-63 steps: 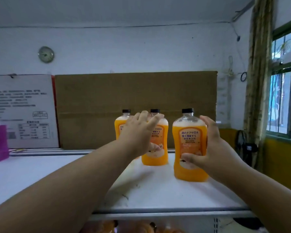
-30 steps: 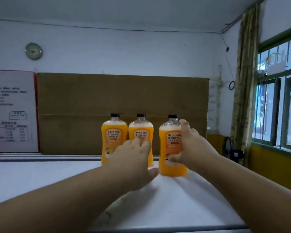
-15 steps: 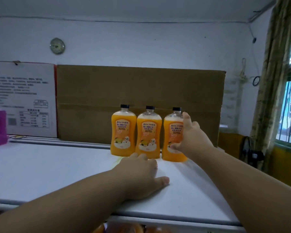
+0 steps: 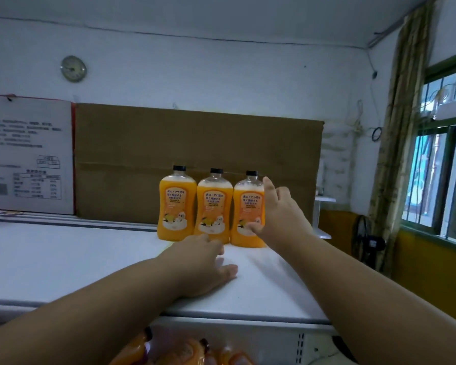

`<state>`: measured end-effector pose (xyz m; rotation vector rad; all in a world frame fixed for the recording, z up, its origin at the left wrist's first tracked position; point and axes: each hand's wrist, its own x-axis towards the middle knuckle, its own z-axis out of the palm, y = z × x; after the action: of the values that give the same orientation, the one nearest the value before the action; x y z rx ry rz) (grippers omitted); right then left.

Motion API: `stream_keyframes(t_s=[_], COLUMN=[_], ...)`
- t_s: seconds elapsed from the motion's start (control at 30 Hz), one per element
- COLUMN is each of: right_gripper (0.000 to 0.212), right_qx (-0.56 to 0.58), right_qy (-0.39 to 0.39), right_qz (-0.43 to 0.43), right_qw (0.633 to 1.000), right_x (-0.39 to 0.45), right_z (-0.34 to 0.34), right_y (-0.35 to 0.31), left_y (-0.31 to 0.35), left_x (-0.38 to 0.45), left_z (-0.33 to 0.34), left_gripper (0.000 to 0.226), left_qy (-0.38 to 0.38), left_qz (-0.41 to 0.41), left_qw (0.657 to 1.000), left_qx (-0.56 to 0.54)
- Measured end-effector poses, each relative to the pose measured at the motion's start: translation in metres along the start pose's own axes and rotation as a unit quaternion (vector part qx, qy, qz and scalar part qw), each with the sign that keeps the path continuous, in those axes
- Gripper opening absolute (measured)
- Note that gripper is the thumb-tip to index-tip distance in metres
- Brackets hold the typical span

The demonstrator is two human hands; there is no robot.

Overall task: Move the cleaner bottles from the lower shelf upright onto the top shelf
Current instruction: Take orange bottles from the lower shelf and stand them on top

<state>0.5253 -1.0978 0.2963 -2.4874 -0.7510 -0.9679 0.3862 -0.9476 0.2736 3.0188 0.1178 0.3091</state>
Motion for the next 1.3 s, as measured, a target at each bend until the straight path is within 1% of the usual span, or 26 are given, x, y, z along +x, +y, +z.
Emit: stream_keyframes(t_s=[0.07, 0.13, 0.2, 0.27, 0.37, 0.47, 0.5, 0.57, 0.7, 0.83, 0.9, 1.03, 1.1, 1.2, 1.27, 1.3], right_gripper=[0.102, 0.094, 0.086, 0.080, 0.072, 0.064, 0.061, 0.058, 0.057, 0.053, 0.053, 0.051, 0.049, 0.043, 0.041, 0.041], right_qx=[-0.015, -0.002, 0.019, 0.044, 0.069, 0.103, 0.111, 0.128, 0.155, 0.187, 0.175, 0.166, 0.170, 0.168, 0.170, 0.174], right_qy=[0.026, 0.045, 0.057, 0.063, 0.085, 0.108, 0.113, 0.107, 0.056, 0.006, -0.026, -0.063, -0.090, -0.120, -0.137, -0.144], right_qz=[-0.030, -0.060, -0.086, -0.096, -0.106, -0.117, -0.116, -0.106, -0.099, -0.061, -0.044, -0.010, 0.005, 0.011, 0.017, 0.016], right_qw=[0.999, 0.997, 0.995, 0.992, 0.988, 0.982, 0.981, 0.980, 0.981, 0.980, 0.983, 0.984, 0.981, 0.978, 0.976, 0.974], right_x=[-0.011, -0.024, -0.040, -0.060, -0.089, -0.123, -0.136, -0.169, -0.236, -0.279, -0.294, -0.298, -0.294, -0.282, -0.272, -0.267], right_z=[-0.018, -0.037, -0.055, -0.073, -0.099, -0.120, -0.124, -0.122, -0.096, -0.065, -0.050, -0.019, -0.002, 0.023, 0.036, 0.041], right_y=[-0.004, -0.011, -0.020, -0.031, -0.046, -0.063, -0.070, -0.086, -0.112, -0.117, -0.114, -0.095, -0.086, -0.075, -0.068, -0.066], left_y=[0.002, 0.009, 0.019, 0.027, 0.033, 0.032, 0.030, 0.018, -0.013, -0.029, -0.032, -0.037, -0.046, -0.067, -0.080, -0.086], left_x=[-0.007, -0.017, -0.034, -0.055, -0.091, -0.127, -0.140, -0.166, -0.201, -0.215, -0.212, -0.181, -0.157, -0.110, -0.079, -0.065], left_z=[-0.005, -0.006, -0.003, 0.004, 0.016, 0.032, 0.040, 0.063, 0.119, 0.164, 0.181, 0.208, 0.218, 0.223, 0.225, 0.226], left_gripper=[0.052, 0.047, 0.041, 0.036, 0.032, 0.034, 0.033, 0.029, 0.027, 0.032, 0.033, 0.023, 0.021, 0.026, 0.029, 0.033], left_qy=[0.017, 0.037, 0.071, 0.135, 0.223, 0.280, 0.289, 0.269, 0.203, 0.149, 0.139, 0.140, 0.152, 0.163, 0.125, 0.088], left_qz=[-0.008, -0.019, -0.017, 0.008, 0.066, 0.117, 0.125, 0.121, 0.115, 0.077, 0.065, 0.023, -0.024, -0.098, -0.143, -0.168], left_qw=[0.999, 0.996, 0.991, 0.983, 0.962, 0.943, 0.939, 0.944, 0.962, 0.974, 0.975, 0.981, 0.982, 0.980, 0.981, 0.982], left_qx=[-0.032, -0.076, -0.111, -0.127, -0.140, -0.133, -0.137, -0.150, -0.138, -0.155, -0.164, -0.132, -0.106, -0.065, -0.036, -0.024])
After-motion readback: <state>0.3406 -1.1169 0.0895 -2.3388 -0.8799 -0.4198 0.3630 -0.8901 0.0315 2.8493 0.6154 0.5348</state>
